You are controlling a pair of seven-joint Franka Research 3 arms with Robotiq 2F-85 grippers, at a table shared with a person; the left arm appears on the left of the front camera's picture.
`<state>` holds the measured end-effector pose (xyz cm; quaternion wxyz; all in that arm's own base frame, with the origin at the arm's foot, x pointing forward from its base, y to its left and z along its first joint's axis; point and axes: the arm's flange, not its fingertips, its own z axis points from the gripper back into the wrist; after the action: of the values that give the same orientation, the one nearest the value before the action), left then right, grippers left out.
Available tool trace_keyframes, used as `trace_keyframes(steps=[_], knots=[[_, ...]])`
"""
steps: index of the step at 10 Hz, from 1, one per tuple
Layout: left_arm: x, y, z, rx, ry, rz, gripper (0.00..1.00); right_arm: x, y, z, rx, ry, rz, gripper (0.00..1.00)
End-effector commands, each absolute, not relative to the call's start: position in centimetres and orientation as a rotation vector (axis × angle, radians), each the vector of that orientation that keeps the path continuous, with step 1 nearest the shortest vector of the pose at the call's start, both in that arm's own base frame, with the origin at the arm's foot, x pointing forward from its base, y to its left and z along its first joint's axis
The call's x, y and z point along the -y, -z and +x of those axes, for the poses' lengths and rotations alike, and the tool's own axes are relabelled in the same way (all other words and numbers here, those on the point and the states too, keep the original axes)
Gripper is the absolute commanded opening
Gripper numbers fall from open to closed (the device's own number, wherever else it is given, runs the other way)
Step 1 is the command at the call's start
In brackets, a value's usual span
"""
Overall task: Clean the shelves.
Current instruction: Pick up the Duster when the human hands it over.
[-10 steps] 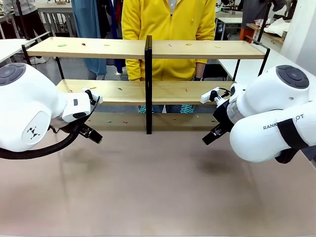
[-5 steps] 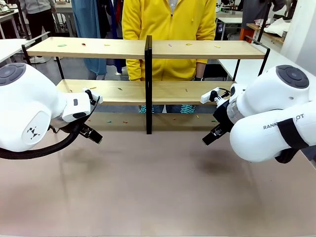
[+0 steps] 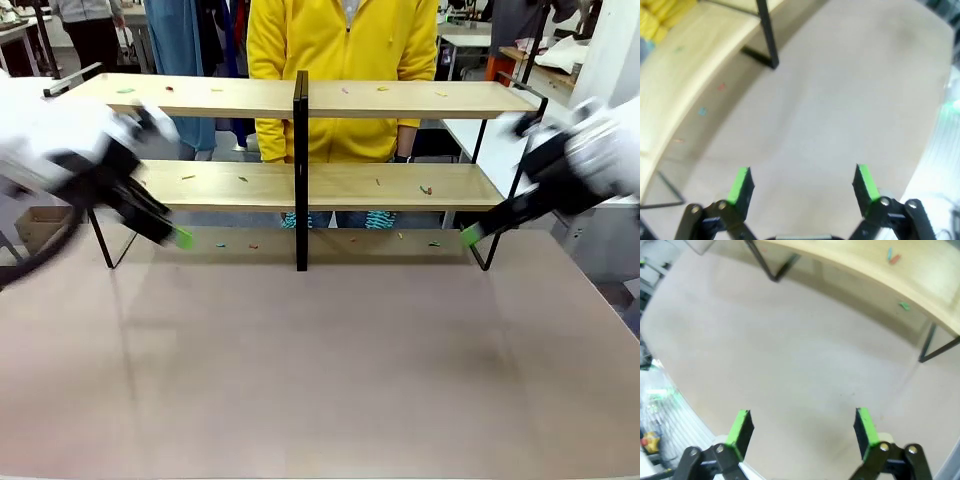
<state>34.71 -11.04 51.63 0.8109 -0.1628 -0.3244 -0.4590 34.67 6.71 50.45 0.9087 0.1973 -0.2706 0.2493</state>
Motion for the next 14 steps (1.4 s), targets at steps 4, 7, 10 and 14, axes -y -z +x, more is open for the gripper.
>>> trace_keyframes(steps=[4, 7, 10, 14], knots=[[4.2, -52.7, 15.9, 0.961, 0.725, -0.162, 1.00, -4.1, -59.0, 20.8, 0.906, -0.382, 0.283, 1.00], [9.3, -53.6, 15.5, 0.839, 0.439, -0.184, 1.00, -10.5, -61.1, 19.3, 0.959, -0.474, 0.142, 1.00], [9.6, -64.2, 17.6, 0.825, 0.451, -0.147, 1.00, -11.2, -65.1, 18.8, 0.971, -0.502, 0.153, 1.00], [15.7, -65.0, 19.5, 0.795, 0.481, -0.155, 1.00, -16.7, -67.2, 21.5, 0.934, -0.527, 0.049, 1.00]])
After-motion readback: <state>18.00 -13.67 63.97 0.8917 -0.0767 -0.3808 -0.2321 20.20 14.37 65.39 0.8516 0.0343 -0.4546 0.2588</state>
